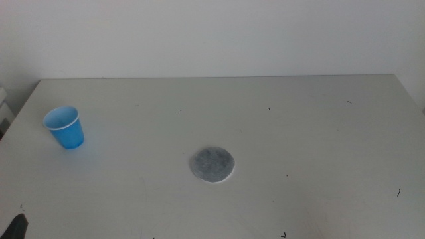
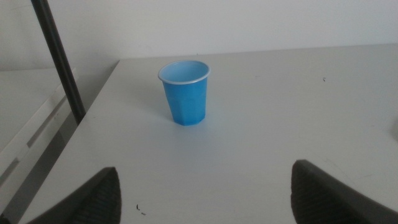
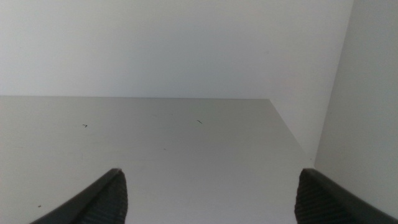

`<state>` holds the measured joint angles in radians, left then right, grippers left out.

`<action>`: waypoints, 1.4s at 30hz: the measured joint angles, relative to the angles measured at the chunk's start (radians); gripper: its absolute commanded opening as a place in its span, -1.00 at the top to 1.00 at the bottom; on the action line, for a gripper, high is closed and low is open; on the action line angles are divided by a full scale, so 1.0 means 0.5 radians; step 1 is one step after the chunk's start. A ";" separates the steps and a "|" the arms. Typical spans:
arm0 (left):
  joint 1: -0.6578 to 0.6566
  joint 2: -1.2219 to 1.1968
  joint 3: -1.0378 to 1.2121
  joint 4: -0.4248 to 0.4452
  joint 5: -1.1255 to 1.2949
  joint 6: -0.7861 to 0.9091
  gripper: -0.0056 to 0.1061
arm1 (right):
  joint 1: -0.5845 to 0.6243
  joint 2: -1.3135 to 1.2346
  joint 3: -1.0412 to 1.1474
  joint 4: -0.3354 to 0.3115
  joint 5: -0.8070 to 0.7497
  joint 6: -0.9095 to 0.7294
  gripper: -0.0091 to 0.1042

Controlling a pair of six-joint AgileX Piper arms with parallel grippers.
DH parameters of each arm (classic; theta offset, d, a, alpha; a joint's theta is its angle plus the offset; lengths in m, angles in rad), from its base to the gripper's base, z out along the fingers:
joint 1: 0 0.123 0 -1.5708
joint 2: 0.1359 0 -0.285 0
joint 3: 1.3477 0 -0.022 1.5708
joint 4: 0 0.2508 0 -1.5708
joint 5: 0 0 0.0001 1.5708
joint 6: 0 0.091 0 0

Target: Place an empty cup on a cup mat.

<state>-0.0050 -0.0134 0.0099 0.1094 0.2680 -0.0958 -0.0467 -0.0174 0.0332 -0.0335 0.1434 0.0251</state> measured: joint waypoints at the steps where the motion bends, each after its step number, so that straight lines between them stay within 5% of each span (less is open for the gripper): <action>1: 0.000 0.000 -0.010 0.000 0.004 0.000 -0.99 | 0.000 0.000 0.000 0.000 0.000 0.000 -0.82; 19: 0.000 0.962 -1.184 0.002 0.265 -0.106 -0.99 | 0.000 0.000 0.000 0.000 0.000 0.000 -0.82; 42: 0.000 2.692 -3.175 0.019 1.570 -0.158 -0.99 | 0.000 0.000 0.000 0.000 0.000 0.000 -0.82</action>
<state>-0.0050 1.3328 -1.5777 0.1188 1.0529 -0.1748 -0.0467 -0.0174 0.0332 -0.0335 0.1434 0.0251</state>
